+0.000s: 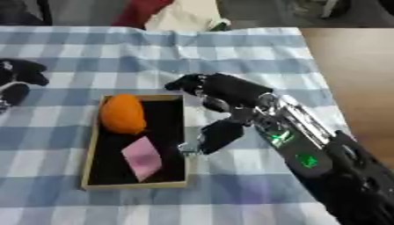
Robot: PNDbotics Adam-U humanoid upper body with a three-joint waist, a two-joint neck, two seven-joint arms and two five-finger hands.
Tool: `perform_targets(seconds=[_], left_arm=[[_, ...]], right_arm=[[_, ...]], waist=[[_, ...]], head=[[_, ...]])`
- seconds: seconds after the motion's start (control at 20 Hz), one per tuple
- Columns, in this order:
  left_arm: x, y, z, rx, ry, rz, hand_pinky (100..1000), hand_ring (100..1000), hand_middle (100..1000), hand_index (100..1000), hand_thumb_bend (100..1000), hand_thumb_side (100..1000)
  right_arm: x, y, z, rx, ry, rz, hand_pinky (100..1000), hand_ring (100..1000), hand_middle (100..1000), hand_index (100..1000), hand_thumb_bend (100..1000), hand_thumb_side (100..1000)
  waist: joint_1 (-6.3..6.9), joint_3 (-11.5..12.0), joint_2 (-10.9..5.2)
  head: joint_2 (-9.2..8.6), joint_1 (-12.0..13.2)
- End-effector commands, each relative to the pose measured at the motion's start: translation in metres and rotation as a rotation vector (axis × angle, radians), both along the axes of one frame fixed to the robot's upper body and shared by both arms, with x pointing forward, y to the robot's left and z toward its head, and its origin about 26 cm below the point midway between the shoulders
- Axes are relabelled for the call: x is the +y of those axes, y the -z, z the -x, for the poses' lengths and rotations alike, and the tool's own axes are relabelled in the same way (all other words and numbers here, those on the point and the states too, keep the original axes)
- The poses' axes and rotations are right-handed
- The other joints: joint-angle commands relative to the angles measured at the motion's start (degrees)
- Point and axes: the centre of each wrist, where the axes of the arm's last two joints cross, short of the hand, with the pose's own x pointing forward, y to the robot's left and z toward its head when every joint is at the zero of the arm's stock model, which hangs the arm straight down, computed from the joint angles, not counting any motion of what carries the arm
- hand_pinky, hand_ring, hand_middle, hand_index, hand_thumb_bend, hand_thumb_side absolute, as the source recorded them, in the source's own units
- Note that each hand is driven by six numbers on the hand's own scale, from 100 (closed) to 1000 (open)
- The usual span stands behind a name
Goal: Pick up objects on the table and place them in the box.
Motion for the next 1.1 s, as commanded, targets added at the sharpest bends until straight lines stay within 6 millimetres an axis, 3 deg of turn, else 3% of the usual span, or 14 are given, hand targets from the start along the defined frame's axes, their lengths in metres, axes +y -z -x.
perform_targets(seconds=[0.05, 0.3, 0.6, 1.1], left_arm=[[0.002, -0.011, 0.006, -0.044, 0.008, -0.004, 825, 745, 662, 853, 280, 824], [-0.001, -0.011, 0.010, -0.050, 0.016, 0.011, 827, 749, 671, 854, 310, 808], [-0.005, -0.010, 0.014, -0.064, 0.048, -0.020, 844, 786, 715, 874, 488, 738], [-0.004, -0.006, 0.016, -0.078, 0.031, 0.006, 843, 782, 713, 873, 405, 757]], right_arm=[[-0.013, -0.024, 0.016, -0.086, 0.009, -0.071, 895, 850, 866, 1000, 565, 745], [-0.028, -0.030, 0.021, -0.115, 0.030, -0.198, 890, 845, 862, 1000, 513, 710], [-0.037, -0.028, 0.022, -0.100, 0.042, -0.282, 880, 852, 895, 1000, 455, 650], [-0.046, -0.021, 0.022, -0.102, 0.115, -0.363, 876, 839, 894, 1000, 419, 647]], waist=[[0.26, -0.1, -1.41], [0.38, -0.5, -1.47], [0.61, -0.8, -1.50], [0.71, -1.2, -1.58]], head=[[0.38, 0.4], [0.24, 0.9], [-0.17, 1.1], [-1.73, 0.9]])
